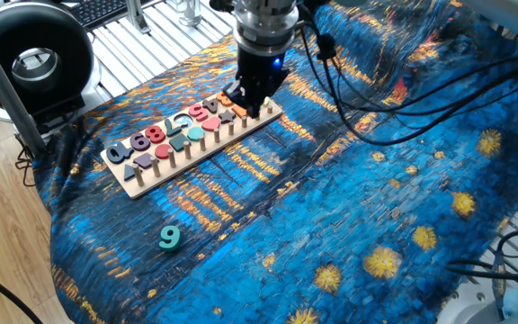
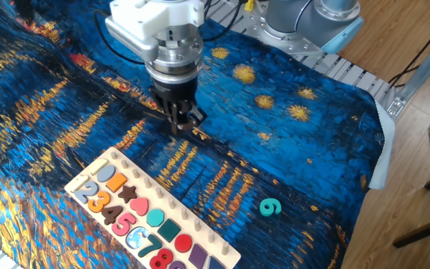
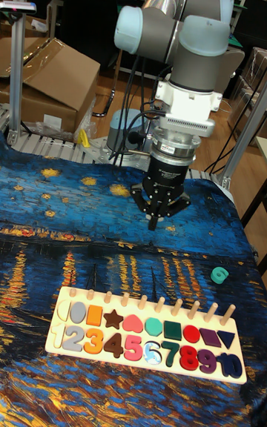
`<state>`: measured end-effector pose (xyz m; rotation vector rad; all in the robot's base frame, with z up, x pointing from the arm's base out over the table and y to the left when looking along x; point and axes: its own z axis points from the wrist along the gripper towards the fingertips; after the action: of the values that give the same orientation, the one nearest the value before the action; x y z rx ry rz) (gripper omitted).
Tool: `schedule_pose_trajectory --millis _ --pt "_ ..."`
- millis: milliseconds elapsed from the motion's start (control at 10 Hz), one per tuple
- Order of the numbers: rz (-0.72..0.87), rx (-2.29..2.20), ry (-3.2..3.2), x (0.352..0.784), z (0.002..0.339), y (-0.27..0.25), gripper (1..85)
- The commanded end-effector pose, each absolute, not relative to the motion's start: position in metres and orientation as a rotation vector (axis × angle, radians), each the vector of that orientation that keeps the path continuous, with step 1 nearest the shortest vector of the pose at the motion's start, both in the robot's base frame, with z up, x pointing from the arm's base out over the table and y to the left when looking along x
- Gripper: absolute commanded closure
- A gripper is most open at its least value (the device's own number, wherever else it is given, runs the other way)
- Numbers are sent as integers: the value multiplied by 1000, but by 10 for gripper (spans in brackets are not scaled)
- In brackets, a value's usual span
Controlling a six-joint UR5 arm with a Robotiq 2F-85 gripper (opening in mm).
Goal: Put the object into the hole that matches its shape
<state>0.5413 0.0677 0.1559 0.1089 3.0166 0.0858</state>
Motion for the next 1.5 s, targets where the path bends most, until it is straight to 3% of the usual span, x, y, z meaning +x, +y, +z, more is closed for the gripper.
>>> schedule_pose_trajectory --millis 0,200,300,700,900,1200,1300,1400 --pt "135 137 2985 546 162 92 767" --pt "167 86 2967 549 161 108 587" --pt "191 89 2977 545 160 116 553" --pt "122 12 3008 538 157 106 667" --pt "180 -149 3031 528 157 117 643" --pt "176 -282 3034 524 157 117 403" --pt "154 -308 3043 521 156 113 217" --pt "223 -185 3014 530 158 129 220"
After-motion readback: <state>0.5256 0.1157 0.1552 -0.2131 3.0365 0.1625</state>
